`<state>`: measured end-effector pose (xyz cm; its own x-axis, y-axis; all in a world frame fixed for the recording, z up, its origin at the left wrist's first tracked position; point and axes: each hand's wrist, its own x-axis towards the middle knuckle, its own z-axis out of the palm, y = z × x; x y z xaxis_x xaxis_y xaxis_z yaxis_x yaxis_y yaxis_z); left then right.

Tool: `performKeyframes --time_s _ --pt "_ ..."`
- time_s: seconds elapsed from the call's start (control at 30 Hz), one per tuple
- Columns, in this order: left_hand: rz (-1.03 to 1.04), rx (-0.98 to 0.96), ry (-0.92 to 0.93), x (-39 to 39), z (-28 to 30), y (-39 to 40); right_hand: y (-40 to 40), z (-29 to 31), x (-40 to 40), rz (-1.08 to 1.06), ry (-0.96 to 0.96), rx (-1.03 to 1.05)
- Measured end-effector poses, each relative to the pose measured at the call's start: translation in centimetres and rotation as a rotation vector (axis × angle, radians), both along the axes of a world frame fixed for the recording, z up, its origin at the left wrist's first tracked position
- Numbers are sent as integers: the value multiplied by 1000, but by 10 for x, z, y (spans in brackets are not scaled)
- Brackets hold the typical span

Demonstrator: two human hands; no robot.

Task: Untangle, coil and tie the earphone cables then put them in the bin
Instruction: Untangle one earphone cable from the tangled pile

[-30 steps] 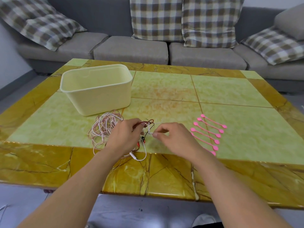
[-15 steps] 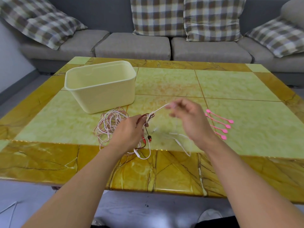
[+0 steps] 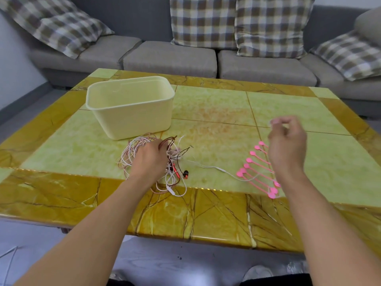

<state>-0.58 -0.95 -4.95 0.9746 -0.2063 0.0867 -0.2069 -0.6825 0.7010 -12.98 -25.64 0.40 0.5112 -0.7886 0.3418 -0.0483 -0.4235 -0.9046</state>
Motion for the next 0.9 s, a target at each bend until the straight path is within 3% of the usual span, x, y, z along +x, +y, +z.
performKeyframes --time_s 0.13,0.23,0.3,0.47,0.53,0.73,0.9 --pt "-13 -87 -12 -8 8 -7 10 -11 3 288 227 -17" --pt "-170 -172 -6 -12 14 -7 9 -1 5 351 104 170" --pt "-325 -132 -29 -18 19 -8 9 1 4 442 140 171" --pt "-491 196 -46 -32 8 -18 25 -38 11 510 927 -303" --pt "-437 348 -21 -33 2 -18 35 -57 18 463 1011 -425" --pt "-246 436 -82 -21 -3 -12 46 -69 32 445 823 -444" --pt "-223 467 -128 -22 0 -13 54 -21 34 448 15 95"
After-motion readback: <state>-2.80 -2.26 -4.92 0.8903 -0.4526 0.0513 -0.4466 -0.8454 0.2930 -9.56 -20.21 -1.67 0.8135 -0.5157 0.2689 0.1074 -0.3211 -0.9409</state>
